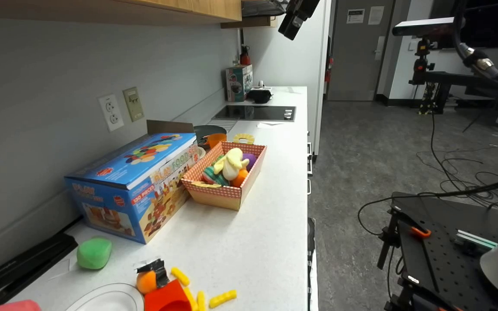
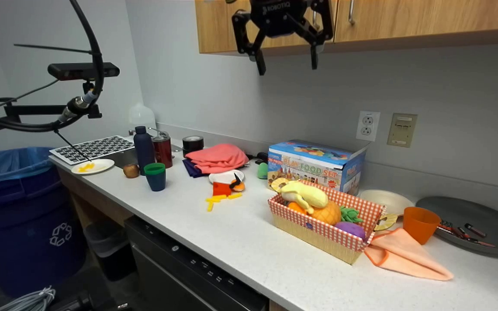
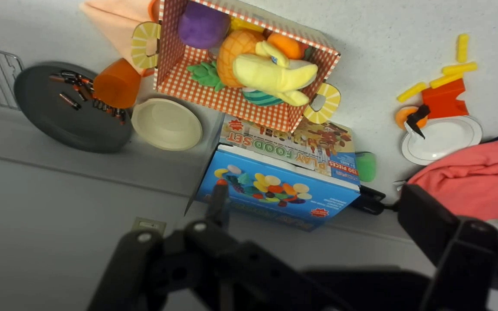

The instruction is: Open the left side of the drawer.

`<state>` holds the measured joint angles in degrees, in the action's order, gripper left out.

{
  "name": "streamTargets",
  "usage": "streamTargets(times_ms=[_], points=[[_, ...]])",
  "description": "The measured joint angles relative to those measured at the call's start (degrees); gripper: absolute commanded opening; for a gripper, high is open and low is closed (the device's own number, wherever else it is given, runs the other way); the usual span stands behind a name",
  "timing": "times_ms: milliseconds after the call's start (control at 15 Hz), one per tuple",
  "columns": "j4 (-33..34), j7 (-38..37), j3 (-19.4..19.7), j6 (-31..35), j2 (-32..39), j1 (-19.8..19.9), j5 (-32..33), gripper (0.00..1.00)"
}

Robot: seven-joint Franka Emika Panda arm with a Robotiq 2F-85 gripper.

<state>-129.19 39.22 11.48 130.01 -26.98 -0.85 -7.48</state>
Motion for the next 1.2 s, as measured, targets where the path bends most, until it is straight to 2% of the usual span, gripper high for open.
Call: streamTargets(times_ms=[267,533,933,1200], points=[[2.3,-0.1,0.1,2.6,0.9,0.0,0.5,1.00],[9.6,0.6,0.9,3.2,3.9,-0.3,-0.3,1.00],[20.2,5.1,0.7,2.7,12.6,-3.8,-6.0,1.00],[27.4,6.1,-0.7,3.3,18.7,-4.2,-8.9,1.00]])
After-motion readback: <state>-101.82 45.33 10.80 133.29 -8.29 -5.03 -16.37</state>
